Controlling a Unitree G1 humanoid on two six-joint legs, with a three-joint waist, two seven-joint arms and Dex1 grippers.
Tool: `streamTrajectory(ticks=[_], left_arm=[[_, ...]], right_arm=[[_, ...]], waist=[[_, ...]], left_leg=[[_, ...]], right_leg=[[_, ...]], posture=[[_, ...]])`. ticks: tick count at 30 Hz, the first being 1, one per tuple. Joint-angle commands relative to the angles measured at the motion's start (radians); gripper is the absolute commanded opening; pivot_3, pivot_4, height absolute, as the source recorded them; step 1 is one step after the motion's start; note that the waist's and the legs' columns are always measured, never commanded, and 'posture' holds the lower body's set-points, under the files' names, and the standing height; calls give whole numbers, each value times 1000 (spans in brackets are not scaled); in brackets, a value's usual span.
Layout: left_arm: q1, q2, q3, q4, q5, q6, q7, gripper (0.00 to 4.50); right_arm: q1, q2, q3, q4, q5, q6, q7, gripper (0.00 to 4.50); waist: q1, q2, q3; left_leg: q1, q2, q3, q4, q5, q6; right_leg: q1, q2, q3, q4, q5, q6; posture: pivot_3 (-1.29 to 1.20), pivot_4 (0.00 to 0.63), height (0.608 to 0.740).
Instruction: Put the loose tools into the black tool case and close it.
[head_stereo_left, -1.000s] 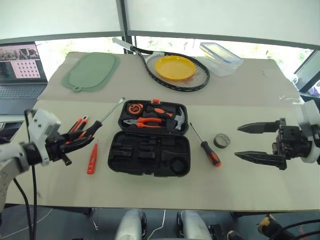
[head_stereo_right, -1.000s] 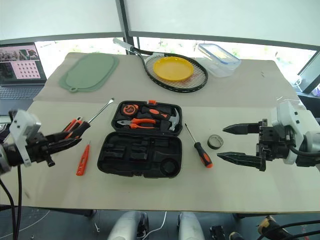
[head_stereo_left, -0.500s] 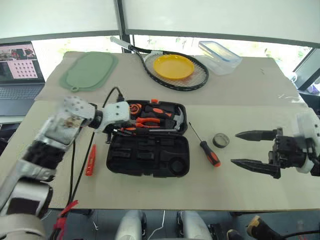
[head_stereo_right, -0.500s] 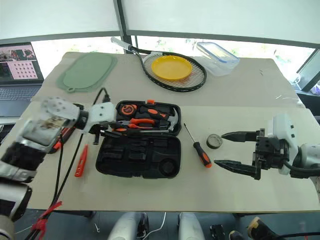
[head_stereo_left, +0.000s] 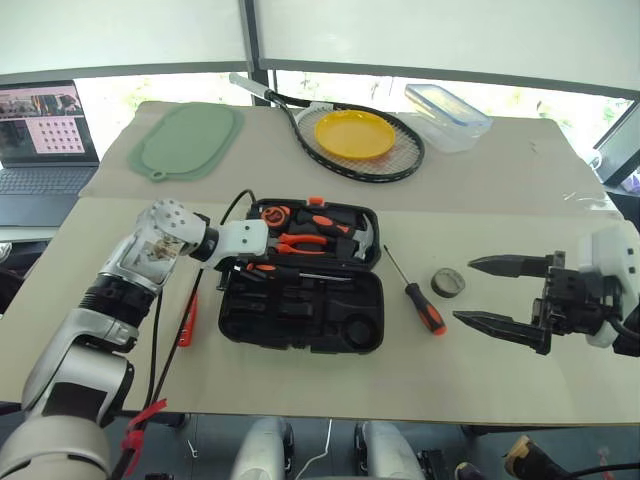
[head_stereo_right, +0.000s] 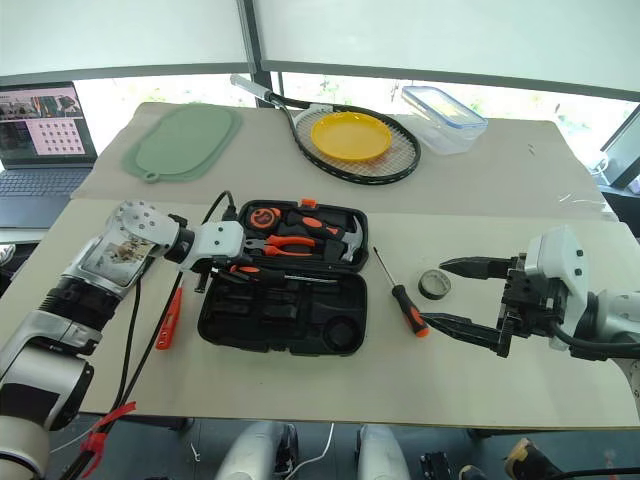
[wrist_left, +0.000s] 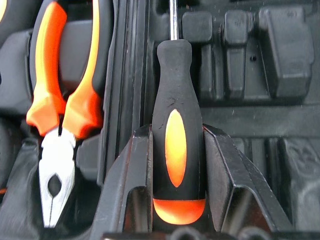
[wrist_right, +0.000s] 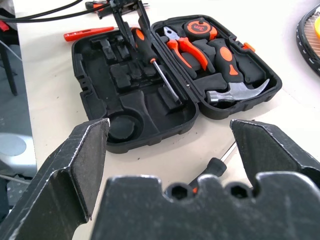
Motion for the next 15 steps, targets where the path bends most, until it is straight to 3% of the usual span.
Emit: streamTrajectory(ticks=[1, 2, 3, 10, 14, 15], left_arm=[[-39, -22, 12, 81, 47, -51, 35, 898], [-46, -26, 14, 95, 50, -55, 34, 898], [-52, -27, 18, 102, 51, -57, 29, 1398], [-63, 21, 63, -13, -8, 22, -75, 3731], [-73, 26, 96, -93, -46, 94, -107, 3731], [-76, 19, 104, -101, -55, 105, -108, 3486]], right_arm=[[-22, -5, -15, -29, 28, 13, -22, 4500], [-27, -6, -13, -30, 31, 17, -26, 4500], [-30, -6, -11, -32, 33, 20, -29, 4500], [-42, -8, -3, -42, 50, 37, -47, 4500], [-52, -12, 7, -37, 55, 42, -51, 4500], [-59, -12, 13, -35, 57, 44, -54, 4500]], waist=[[5, 0, 0], [7, 0, 0], [8, 0, 0], [5, 0, 0], [3, 0, 0], [3, 0, 0]], left_leg=[[0, 0, 0, 1, 0, 0], [0, 0, 0, 1, 0, 1], [0, -1, 0, 2, 0, 1], [-1, -1, -1, 2, 1, 2], [-2, -1, -1, 2, 0, 2], [-2, -1, -1, 2, 0, 3]], right_leg=[[0, 0, 0, 0, 0, 0], [1, 0, 0, 0, 1, 1], [1, 0, 0, 0, 1, 1], [0, -1, 0, 0, 1, 2], [-1, -1, 0, 0, 1, 2], [-1, -1, 0, 0, 1, 2]], posture=[[0, 150, 738], [0, 150, 738], [0, 150, 738], [0, 150, 738], [0, 150, 738], [0, 150, 738]])
